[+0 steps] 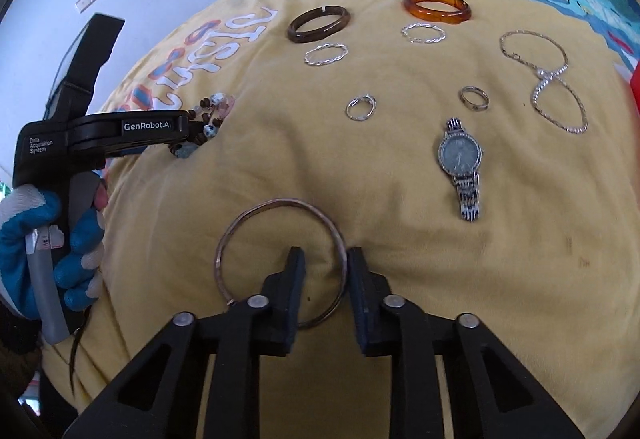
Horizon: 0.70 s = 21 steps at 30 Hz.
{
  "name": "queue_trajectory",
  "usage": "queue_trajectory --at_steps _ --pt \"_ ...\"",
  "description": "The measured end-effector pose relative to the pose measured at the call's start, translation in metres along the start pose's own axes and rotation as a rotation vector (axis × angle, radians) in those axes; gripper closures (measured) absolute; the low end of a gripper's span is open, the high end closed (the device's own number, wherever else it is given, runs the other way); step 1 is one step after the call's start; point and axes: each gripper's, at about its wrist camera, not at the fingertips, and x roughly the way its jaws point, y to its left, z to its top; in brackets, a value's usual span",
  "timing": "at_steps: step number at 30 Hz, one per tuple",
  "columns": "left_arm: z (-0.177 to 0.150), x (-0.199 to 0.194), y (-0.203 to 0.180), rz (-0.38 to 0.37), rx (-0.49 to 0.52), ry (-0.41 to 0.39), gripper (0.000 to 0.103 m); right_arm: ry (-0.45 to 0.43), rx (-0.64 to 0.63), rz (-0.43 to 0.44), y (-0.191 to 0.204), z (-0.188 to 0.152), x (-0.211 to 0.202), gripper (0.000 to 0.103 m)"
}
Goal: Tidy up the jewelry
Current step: 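Close the left tool on the beaded bracelet while the right tool grips the silver bangle, then carry the beaded bracelet with the left tool while the right tool carries the bangle to the red box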
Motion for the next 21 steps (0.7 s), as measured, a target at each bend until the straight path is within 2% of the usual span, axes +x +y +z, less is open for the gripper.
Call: queue_trajectory --at_steps 1,2,4,6,13,21 --pt "0.0 -0.002 -0.003 0.008 0.019 -0.012 0.058 -0.001 -0.005 -0.004 0.0 0.0 0.0 0.094" --pt "-0.001 -0.004 -0.008 0.016 0.037 -0.02 0.063 -0.002 -0.011 -0.009 0.0 0.001 0.0 0.096" --pt "-0.002 -0.008 -0.013 0.032 0.069 -0.033 0.083 -0.007 -0.015 -0.016 0.0 0.0 -0.002 0.098" --pt "-0.002 -0.014 -0.014 0.041 0.08 -0.043 0.092 -0.022 -0.017 -0.027 0.003 0.0 -0.007 0.098" --pt "-0.003 -0.043 -0.005 0.025 0.073 -0.092 0.096 -0.089 -0.051 -0.053 0.015 -0.005 -0.04 0.099" --pt "-0.013 -0.097 -0.002 0.003 0.083 -0.163 0.096 -0.157 -0.072 -0.091 0.033 -0.011 -0.085 0.099"
